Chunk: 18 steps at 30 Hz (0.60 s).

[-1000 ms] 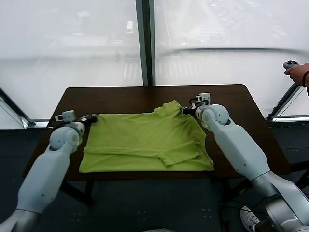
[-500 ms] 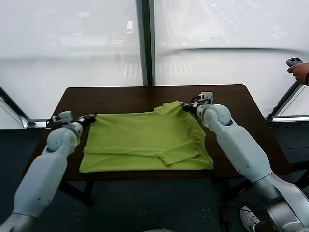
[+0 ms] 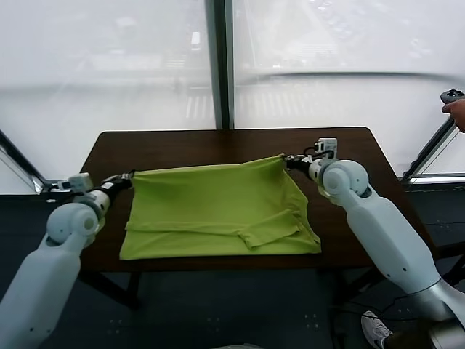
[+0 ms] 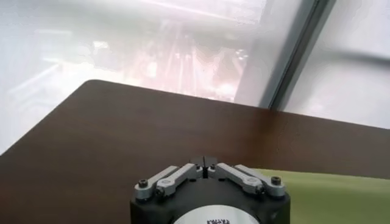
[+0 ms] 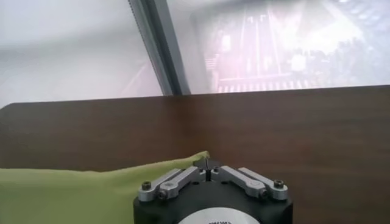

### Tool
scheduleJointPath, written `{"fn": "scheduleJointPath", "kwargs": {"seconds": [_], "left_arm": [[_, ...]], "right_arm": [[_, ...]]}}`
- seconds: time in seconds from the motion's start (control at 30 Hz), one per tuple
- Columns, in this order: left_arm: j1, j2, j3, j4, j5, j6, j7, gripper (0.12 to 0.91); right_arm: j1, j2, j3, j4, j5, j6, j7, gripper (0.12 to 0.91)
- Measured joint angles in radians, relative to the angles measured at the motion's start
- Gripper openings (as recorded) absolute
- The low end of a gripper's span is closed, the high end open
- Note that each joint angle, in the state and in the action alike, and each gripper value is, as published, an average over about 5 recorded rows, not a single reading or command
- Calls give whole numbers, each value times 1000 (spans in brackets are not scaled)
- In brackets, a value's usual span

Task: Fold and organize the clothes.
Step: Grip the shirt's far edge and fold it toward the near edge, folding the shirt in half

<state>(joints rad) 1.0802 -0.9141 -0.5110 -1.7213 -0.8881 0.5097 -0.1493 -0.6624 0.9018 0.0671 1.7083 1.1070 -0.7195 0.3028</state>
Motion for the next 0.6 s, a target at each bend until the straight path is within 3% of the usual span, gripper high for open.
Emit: {"fn": "scheduleJointPath", "kwargs": {"seconds": [0.37,0.6], "left_arm": [[183,-3,-60,-162,15,3,-18,151],[283,-16,-90,-244,36,17,-20,151]], "right_arm": [[-162,-147,51,224,12,-17,46,138],[-253,-200,72,312,9,-17,66,138]]}}
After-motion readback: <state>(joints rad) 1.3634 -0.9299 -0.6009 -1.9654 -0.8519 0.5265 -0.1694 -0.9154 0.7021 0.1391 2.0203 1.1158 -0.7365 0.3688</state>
